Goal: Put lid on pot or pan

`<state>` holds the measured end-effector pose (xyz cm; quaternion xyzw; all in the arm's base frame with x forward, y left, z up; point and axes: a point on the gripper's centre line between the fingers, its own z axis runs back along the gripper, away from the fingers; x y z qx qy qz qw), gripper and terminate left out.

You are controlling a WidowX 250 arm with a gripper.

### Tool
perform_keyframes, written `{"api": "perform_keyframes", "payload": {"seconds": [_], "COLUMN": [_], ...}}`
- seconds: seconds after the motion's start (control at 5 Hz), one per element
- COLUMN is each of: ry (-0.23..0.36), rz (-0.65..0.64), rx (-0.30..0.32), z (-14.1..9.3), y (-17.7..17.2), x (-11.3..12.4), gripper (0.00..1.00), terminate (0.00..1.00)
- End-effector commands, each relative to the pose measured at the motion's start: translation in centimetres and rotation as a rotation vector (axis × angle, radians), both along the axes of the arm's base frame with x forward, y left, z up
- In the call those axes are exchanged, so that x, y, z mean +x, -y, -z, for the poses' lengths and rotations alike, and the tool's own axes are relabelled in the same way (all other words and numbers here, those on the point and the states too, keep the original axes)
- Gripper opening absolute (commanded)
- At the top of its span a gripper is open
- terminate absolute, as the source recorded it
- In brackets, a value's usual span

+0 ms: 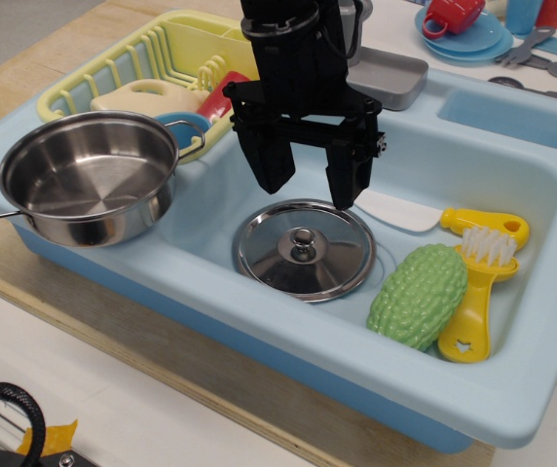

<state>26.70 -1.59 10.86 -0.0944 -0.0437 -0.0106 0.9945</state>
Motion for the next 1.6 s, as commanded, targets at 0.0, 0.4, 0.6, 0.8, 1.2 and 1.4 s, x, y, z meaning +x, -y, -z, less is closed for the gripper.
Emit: {"api": "perform_keyframes", "payload": {"seconds": [0.0,0.4,0.6,0.8,1.2,1.4], "ry": [0.0,-0.035,-0.037,-0.038,-0.015,-0.029], "rz": [0.0,-0.06,-0.04,-0.009,0.032,0.043], "rx": [0.0,-0.033,-0.044,-0.032,-0.001,0.005], "z": [0.0,2.9,3.7,4.1,5.0,5.1], "y": [0.0,-0.4,-0.4,-0.2,-0.1,0.1], "x": [0.0,-0.5,-0.5,-0.1,0.4,0.2], "gripper": [1.0,1.0,1.0,1.0,0.0,0.0], "terminate": [0.0,0.0,0.0,0.0,0.0,0.0]}}
